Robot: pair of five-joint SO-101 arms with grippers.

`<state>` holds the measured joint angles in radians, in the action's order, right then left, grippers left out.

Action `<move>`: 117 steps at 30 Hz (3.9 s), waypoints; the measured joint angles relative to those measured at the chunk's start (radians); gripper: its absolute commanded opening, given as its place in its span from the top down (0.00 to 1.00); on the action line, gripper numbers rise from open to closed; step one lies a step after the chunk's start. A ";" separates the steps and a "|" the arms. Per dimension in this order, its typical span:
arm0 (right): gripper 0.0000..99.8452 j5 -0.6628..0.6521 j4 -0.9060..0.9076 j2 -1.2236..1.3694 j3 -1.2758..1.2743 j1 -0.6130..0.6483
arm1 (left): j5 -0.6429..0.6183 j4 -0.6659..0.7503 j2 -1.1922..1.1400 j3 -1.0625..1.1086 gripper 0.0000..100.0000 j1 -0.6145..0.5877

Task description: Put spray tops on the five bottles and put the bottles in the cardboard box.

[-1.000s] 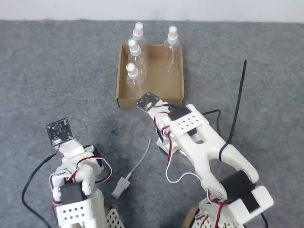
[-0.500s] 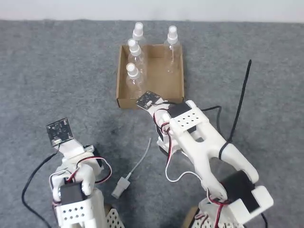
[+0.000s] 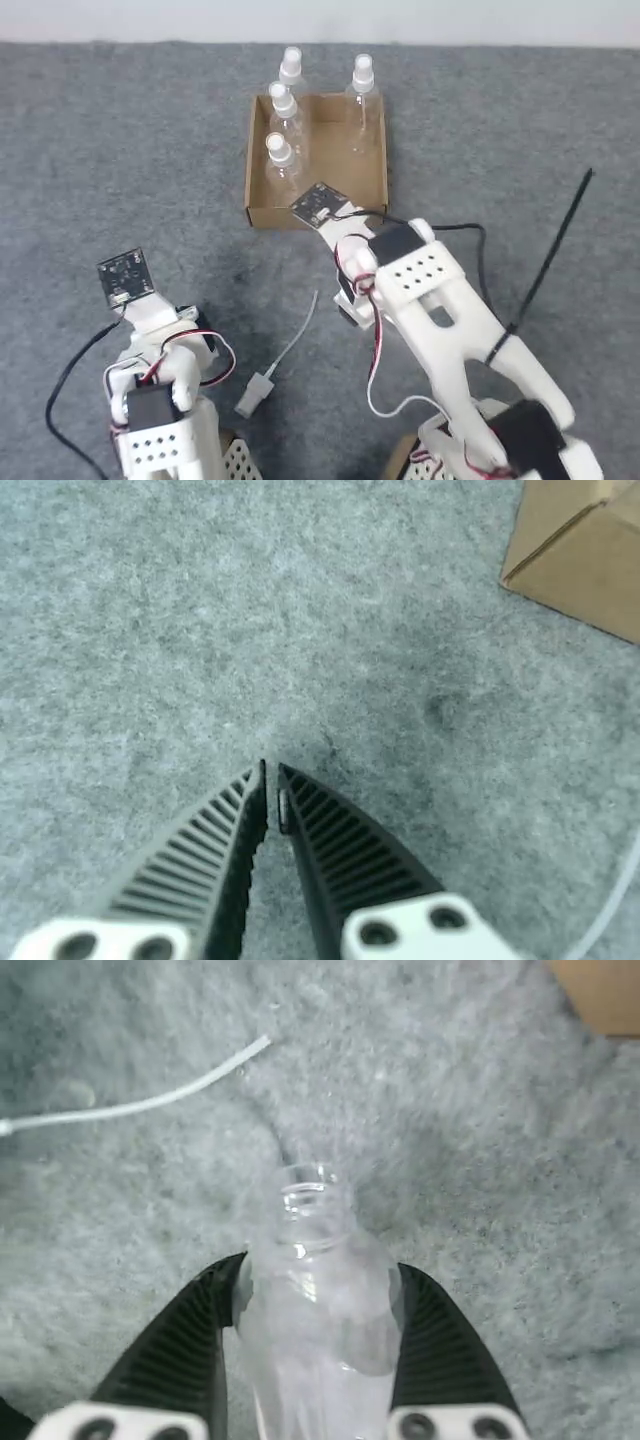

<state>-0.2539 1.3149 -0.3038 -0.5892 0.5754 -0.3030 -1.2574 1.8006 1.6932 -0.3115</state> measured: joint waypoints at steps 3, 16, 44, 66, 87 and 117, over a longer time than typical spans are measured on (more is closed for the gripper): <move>0.96 0.035 -0.032 -0.026 -0.031 0.000 | 0.000 0.000 0.000 0.000 0.99 0.000; 0.96 0.054 -0.051 -0.035 -0.044 -0.005 | 0.000 0.000 0.000 0.000 0.99 0.000; 0.96 0.054 -0.132 -0.035 -0.074 -0.063 | 0.000 0.000 0.000 -0.002 0.99 0.181; 0.96 0.054 -0.150 -0.035 -0.074 -0.101 | 0.546 -0.058 0.000 -0.129 0.99 0.315; 0.96 0.054 -0.178 -0.035 -0.074 -0.140 | 0.606 -0.051 -0.290 -0.302 0.81 0.361; 0.96 0.054 -0.187 -0.035 -0.074 -0.138 | 0.557 0.012 -0.950 -0.494 0.85 0.672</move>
<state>-0.2002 1.1278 -0.3391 -0.6628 0.4373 0.2539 -1.2451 0.8508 1.1991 0.3606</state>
